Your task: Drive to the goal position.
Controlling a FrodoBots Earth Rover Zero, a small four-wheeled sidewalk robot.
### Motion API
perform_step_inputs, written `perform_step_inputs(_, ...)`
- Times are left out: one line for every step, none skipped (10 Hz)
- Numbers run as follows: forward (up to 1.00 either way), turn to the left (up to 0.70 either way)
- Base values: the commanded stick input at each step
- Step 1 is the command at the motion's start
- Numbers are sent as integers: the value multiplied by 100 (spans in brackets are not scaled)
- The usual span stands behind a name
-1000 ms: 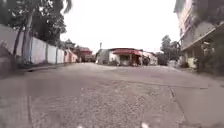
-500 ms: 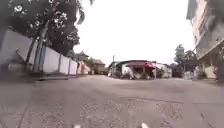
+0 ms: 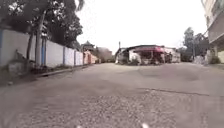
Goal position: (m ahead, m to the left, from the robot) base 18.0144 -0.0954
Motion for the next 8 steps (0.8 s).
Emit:
perform_step_inputs(100, 0)
perform_step_inputs(100, 0)
perform_step_inputs(100, 0)
perform_step_inputs(100, 0)
perform_step_inputs(100, 0)
perform_step_inputs(100, 0)
perform_step_inputs(100, 0)
perform_step_inputs(100, 0)
